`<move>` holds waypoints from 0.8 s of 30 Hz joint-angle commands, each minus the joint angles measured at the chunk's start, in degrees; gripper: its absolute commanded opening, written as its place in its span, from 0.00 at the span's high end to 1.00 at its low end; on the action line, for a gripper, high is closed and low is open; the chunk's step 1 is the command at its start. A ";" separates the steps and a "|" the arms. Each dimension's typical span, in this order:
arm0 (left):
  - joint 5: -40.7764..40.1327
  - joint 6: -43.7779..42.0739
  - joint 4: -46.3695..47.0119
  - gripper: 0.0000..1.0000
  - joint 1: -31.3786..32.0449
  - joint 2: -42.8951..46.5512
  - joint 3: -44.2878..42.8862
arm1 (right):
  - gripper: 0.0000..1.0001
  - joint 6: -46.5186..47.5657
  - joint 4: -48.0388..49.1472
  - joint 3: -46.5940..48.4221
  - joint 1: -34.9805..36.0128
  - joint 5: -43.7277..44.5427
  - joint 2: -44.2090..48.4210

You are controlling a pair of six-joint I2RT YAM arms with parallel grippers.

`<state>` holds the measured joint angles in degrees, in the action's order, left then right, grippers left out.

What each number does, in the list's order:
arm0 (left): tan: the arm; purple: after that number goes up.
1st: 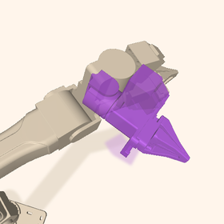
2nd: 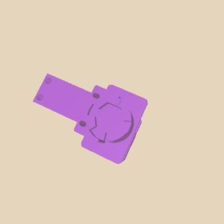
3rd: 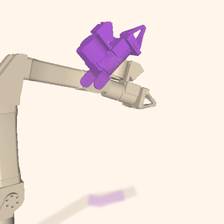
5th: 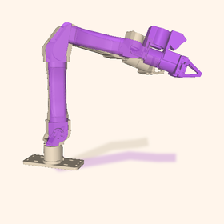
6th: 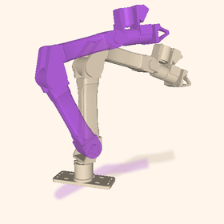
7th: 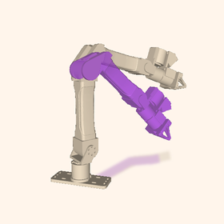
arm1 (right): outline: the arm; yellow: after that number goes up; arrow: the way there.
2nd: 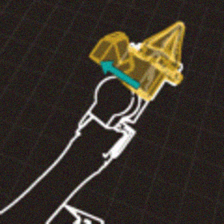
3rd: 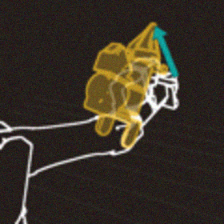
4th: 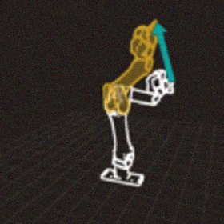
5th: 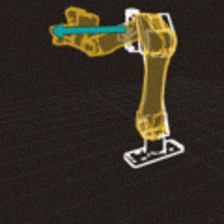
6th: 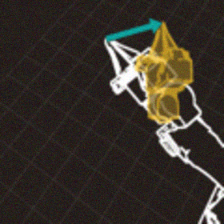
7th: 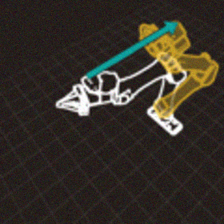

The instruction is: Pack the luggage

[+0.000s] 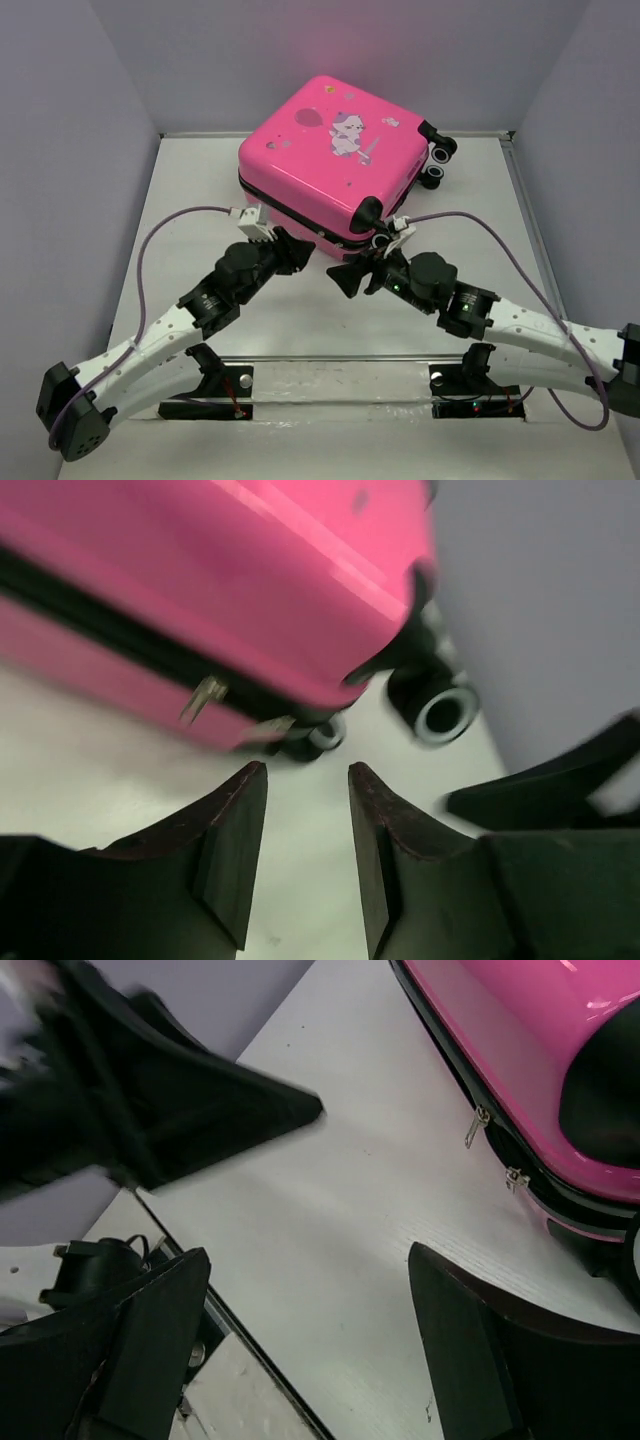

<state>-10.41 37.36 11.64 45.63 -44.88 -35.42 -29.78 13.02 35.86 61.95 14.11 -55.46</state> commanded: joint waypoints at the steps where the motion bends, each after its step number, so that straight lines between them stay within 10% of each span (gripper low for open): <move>1: 6.71 -3.52 5.57 0.54 0.08 -2.66 7.80 | 0.13 3.31 -29.51 10.27 0.10 2.13 5.00; 7: 10.15 -8.62 10.51 0.48 0.17 -10.30 5.19 | 0.00 11.84 -42.98 23.81 -4.55 15.78 -0.08; 24: 11.04 -14.60 15.61 0.41 1.40 -29.73 -3.07 | 0.00 32.14 -43.69 34.28 -28.45 -5.49 -23.01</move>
<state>2.55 25.76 23.79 46.81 -73.47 -35.09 -4.14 -32.08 66.37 39.77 16.45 -75.50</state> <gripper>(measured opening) 0.607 0.995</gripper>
